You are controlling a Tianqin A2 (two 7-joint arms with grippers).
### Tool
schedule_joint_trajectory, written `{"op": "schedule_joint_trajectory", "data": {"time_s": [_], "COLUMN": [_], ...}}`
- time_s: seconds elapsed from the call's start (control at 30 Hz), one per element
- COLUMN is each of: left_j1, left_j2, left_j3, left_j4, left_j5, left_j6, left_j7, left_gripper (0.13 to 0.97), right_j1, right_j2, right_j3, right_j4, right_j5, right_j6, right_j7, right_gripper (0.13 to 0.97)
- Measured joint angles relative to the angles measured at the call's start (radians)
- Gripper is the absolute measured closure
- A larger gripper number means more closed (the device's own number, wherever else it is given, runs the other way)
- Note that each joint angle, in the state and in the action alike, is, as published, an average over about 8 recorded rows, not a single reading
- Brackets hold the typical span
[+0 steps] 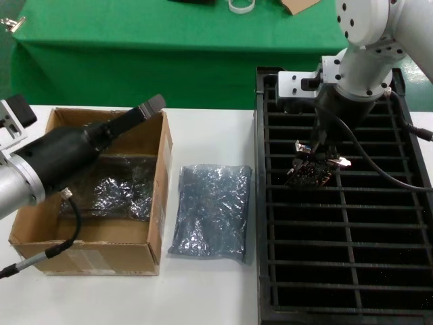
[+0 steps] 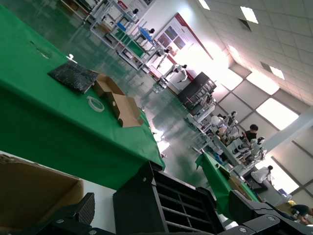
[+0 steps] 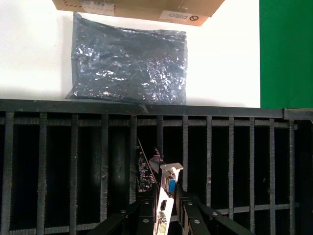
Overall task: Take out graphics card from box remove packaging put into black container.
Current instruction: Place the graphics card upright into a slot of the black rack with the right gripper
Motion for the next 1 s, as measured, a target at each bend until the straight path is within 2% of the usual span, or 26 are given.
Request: {"op": "schedule_joint_trajectory", "data": {"time_s": [0.2, 0.5, 0.67, 0.77, 0.9, 1.0], "left_j1": [-0.005, 0.006, 0.016, 0.022, 0.028, 0.031], "left_j2": [0.000, -0.013, -0.019, -0.020, -0.018, -0.015], "left_j3": [-0.014, -0.034, -0.045, -0.056, -0.076, -0.093], "left_j4": [0.015, -0.001, -0.016, -0.026, -0.042, -0.057], "left_j5": [-0.001, -0.003, -0.001, 0.000, -0.001, -0.001], "left_j6": [0.007, 0.005, -0.004, -0.011, -0.026, -0.041], "left_j7": [0.025, 0.045, 0.062, 0.081, 0.117, 0.146], "left_gripper": [0.132, 0.132, 0.132, 0.132, 0.132, 0.132], "right_j1": [0.008, 0.035, 0.066, 0.079, 0.078, 0.066], "right_j2": [0.000, 0.000, 0.003, 0.025, 0.087, 0.141], "right_j3": [0.000, 0.000, 0.004, 0.017, 0.044, 0.068], "right_j4": [-0.012, -0.026, -0.042, -0.009, 0.118, 0.242], "right_j5": [0.009, 0.027, 0.025, 0.000, -0.072, -0.141], "right_j6": [0.001, -0.011, -0.003, 0.000, -0.006, -0.020], "right_j7": [-0.005, -0.008, 0.018, 0.071, 0.195, 0.309], "right_gripper": [0.872, 0.769, 0.663, 0.599, 0.599, 0.521]}}
